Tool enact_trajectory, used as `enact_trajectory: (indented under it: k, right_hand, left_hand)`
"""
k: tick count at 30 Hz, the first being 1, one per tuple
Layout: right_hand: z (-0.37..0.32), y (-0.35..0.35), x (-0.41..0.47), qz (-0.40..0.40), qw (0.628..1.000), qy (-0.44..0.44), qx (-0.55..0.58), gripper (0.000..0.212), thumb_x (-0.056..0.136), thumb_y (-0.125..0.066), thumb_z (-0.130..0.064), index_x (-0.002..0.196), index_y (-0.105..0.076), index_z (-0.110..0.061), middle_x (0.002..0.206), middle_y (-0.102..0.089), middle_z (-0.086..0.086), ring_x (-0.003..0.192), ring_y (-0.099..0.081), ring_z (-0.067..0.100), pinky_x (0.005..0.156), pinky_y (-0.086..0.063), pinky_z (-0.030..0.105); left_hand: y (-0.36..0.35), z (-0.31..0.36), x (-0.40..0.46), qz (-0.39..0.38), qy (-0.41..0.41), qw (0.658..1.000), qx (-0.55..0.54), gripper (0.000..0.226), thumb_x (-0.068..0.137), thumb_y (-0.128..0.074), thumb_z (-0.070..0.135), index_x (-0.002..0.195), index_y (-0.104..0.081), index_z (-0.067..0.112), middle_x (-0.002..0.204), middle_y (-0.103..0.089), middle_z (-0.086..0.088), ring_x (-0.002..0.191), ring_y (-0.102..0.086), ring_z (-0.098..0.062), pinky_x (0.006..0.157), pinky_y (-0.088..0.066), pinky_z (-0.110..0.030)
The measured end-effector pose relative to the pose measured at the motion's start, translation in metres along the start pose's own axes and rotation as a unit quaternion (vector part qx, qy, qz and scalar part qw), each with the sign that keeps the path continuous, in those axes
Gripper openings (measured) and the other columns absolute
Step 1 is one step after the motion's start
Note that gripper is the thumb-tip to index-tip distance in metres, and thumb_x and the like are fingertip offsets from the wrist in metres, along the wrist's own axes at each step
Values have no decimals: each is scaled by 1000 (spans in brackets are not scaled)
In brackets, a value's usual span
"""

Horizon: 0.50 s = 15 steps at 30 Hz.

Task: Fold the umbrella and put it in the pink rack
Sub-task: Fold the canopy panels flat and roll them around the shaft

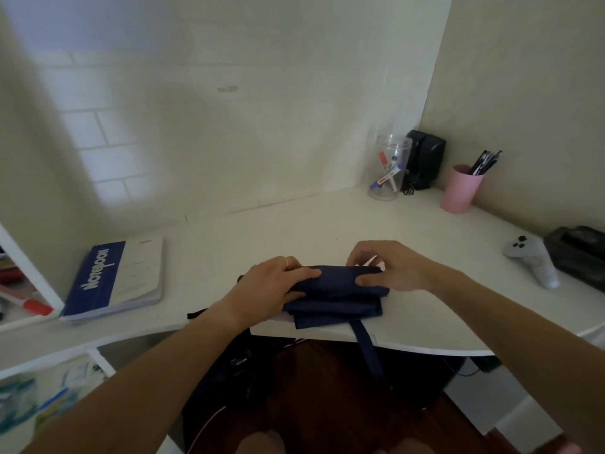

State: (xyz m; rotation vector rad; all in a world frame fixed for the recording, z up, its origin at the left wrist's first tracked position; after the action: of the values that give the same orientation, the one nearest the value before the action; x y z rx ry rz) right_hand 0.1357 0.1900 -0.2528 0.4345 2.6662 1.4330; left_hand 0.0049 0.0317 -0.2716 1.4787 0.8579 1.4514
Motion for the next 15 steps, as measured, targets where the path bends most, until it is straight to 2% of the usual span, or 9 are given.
enact_trajectory:
  k: [2,3,6,9,10,12,15]
  right_hand:
    - [4,-2,1,-38,998,-33,-39,45,84,-78,-25,127,-63,-25,121,-66,-8,109,-62,10,98,-50,31]
    - [2,-2,1,-41,997,-33,-62,47,84,-78,-26,128,-63,-23,121,-68,-6,108,-62,12,96,-51,32]
    - [-6,-2,-2,8,993,-4,-118,39,78,-80,-27,116,-70,-21,109,-72,-2,97,-63,16,87,-51,35]
    - [-9,-4,-15,89,985,43,-139,37,74,-79,-24,109,-68,-18,104,-67,1,95,-58,21,82,-47,36]
    - [-11,-6,-19,109,980,73,-150,36,72,-78,-22,106,-67,-17,101,-66,2,93,-57,22,78,-45,36]
    - [-17,-12,-24,119,968,112,-189,35,70,-78,-20,102,-62,-17,97,-62,0,86,-52,20,71,-38,31]
    - [-22,-12,-23,89,970,105,-199,41,68,-80,-25,101,-58,-21,97,-56,-8,83,-45,12,68,-33,25]
  left_hand:
    - [0,7,3,13,-18,999,35,41,93,-68,25,132,-57,26,113,-59,-5,94,-58,-22,69,-56,-41]
    - [1,10,4,17,-22,999,38,39,91,-70,23,129,-58,25,112,-58,-5,94,-56,-22,68,-56,-41]
    - [7,5,9,6,18,999,-51,45,84,-75,24,124,-56,31,112,-54,0,97,-53,-17,79,-51,-32]
    - [-1,-9,12,-65,114,975,-179,54,84,-74,47,132,-52,36,121,-55,7,107,-53,-9,89,-44,-20]
    - [-4,-10,12,-83,131,970,-185,58,86,-71,53,136,-52,33,126,-56,7,112,-54,-10,94,-44,-22]
    - [-5,-10,14,-77,133,973,-171,57,89,-69,52,138,-57,26,130,-63,5,115,-58,-12,100,-46,-30]
    - [0,-4,13,-27,107,983,-146,44,86,-72,45,123,-66,22,113,-69,4,100,-63,-15,91,-51,-39]
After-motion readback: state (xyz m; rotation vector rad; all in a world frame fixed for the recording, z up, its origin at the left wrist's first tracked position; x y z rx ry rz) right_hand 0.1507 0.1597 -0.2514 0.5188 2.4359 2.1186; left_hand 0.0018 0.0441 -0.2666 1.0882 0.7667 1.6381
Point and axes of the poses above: each hand's wrist, its own x-axis towards the middle knuckle, its own y-axis out of the back of the hand, z = x × y, the point moved 8 cm from there along x, towards the middle knuckle
